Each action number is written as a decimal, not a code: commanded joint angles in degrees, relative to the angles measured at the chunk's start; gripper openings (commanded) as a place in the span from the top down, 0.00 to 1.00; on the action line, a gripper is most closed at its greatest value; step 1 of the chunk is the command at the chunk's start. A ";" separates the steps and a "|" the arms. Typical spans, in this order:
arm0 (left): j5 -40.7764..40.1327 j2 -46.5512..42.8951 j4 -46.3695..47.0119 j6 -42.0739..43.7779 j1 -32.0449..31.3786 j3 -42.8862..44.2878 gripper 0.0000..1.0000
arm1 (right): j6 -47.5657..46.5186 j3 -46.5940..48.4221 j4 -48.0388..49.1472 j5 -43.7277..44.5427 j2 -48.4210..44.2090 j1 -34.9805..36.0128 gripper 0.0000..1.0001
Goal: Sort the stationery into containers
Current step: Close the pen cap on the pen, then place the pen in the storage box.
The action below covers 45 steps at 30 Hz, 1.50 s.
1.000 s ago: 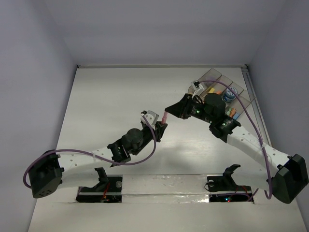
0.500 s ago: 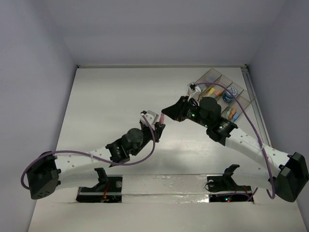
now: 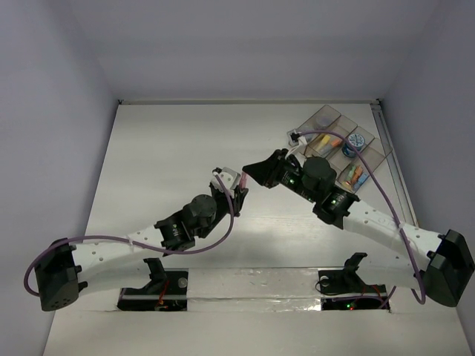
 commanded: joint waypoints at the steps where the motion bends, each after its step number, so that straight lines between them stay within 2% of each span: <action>1: -0.53 -4.06 13.31 2.67 -0.32 8.28 1.00 | 0.22 -4.18 -6.61 -3.60 2.18 3.07 1.00; 9: 2.10 -4.15 14.18 3.90 1.60 11.45 1.00 | 2.68 -9.37 -3.09 -3.77 4.38 4.12 1.00; 18: 6.49 -3.10 14.97 1.53 5.47 12.85 1.00 | 4.97 -14.99 0.51 -3.69 6.48 5.18 1.00; 30: 9.04 2.52 15.94 2.32 8.29 20.59 1.00 | 9.72 -19.21 7.98 -2.11 12.46 11.25 1.00; 36: 12.11 2.44 16.03 -1.54 8.29 17.08 1.00 | 7.52 -14.21 1.84 8.35 9.04 9.85 1.00; 41: 14.59 -0.46 14.98 -4.44 8.29 11.10 1.00 | 5.59 -6.85 2.10 10.55 9.73 2.48 1.00; 45: 15.64 -4.06 13.13 -6.29 8.29 7.24 0.92 | 2.70 0.80 1.66 10.64 12.72 -1.48 1.00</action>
